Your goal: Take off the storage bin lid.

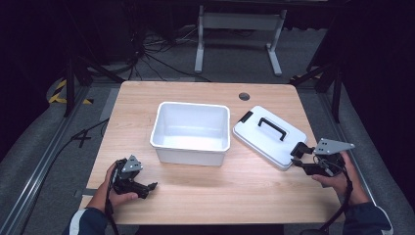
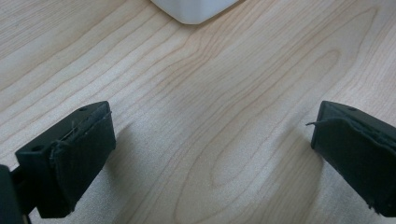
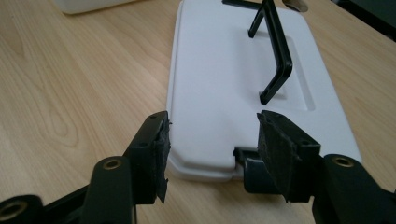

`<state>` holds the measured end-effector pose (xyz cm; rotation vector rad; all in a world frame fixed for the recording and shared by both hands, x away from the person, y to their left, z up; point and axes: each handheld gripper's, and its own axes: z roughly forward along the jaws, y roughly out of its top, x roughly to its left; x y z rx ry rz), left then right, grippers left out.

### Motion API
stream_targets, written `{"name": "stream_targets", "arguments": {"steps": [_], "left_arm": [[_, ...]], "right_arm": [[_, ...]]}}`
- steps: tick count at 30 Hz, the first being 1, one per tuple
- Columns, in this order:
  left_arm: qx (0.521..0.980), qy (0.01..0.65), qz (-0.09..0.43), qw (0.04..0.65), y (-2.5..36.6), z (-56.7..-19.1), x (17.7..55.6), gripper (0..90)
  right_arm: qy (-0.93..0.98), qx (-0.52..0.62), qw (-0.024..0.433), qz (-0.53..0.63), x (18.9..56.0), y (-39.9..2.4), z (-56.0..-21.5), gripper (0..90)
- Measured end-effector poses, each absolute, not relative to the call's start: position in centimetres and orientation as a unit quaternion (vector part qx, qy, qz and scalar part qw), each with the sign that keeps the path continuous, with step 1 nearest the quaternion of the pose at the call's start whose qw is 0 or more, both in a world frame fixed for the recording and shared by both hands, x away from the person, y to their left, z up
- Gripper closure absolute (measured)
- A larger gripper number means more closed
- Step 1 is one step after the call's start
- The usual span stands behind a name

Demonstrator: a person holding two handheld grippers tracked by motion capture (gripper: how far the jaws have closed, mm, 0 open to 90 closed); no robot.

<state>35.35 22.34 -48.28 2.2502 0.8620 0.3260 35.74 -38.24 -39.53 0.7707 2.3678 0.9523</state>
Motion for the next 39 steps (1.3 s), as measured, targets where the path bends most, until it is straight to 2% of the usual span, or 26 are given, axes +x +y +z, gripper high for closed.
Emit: {"name": "stream_targets", "arguments": {"steps": [10, 20, 24, 39], "left_arm": [[0.868, 0.333, 0.124, 0.348, 22.3, -48.3, 35.3, 0.2], [0.869, 0.331, 0.124, 0.347, 22.3, -48.3, 35.4, 0.2], [0.868, 0.333, 0.125, 0.347, 22.3, -48.3, 35.4, 0.2], [0.864, 0.339, 0.13, 0.349, 22.2, -48.3, 35.3, 0.3]], "right_arm": [[0.858, 0.306, 0.199, 0.362, 34.3, -39.5, -43.2, 42.0], [0.839, 0.354, 0.171, 0.377, 33.4, -39.5, -46.7, 33.0], [0.837, 0.36, 0.181, 0.37, 33.2, -39.4, -46.7, 28.4], [0.831, 0.376, 0.184, 0.365, 33.4, -39.2, -46.8, 23.6]]}}
